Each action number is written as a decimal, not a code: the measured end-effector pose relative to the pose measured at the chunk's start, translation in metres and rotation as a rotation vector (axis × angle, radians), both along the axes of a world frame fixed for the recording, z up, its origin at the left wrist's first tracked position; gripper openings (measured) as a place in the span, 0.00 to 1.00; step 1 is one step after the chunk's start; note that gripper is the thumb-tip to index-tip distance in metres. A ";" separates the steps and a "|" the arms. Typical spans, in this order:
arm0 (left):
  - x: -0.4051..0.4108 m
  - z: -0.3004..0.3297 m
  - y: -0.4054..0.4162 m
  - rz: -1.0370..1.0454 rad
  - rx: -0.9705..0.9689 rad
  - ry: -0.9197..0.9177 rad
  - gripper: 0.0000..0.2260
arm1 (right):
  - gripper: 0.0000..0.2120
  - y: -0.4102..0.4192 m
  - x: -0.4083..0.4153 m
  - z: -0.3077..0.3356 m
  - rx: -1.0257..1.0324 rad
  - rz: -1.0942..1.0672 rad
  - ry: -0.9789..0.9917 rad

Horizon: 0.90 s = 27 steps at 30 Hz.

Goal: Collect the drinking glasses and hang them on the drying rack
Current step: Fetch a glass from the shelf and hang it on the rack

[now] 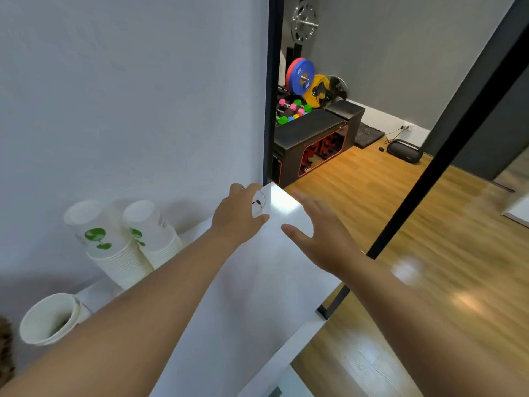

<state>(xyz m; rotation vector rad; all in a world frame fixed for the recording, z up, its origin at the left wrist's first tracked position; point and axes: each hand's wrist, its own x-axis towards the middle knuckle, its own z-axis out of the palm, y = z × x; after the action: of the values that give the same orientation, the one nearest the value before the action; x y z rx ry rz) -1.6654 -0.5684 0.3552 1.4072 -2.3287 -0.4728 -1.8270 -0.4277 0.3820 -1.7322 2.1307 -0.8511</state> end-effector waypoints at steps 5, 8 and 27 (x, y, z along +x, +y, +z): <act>0.002 0.033 0.038 -0.011 -0.053 0.042 0.31 | 0.27 0.022 0.007 0.009 0.016 -0.027 -0.236; 0.009 0.066 0.075 -0.016 -0.071 0.082 0.30 | 0.24 0.036 0.013 0.025 -0.016 -0.032 -0.481; 0.182 0.274 0.392 0.368 -0.275 0.261 0.27 | 0.21 0.216 0.211 0.168 0.259 0.500 -1.551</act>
<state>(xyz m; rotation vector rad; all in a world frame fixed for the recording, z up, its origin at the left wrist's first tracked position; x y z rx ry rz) -1.4832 -0.1769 0.6288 1.4924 -1.7984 -0.2035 -1.6156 -0.2113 0.5498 -0.7719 0.6773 -1.0937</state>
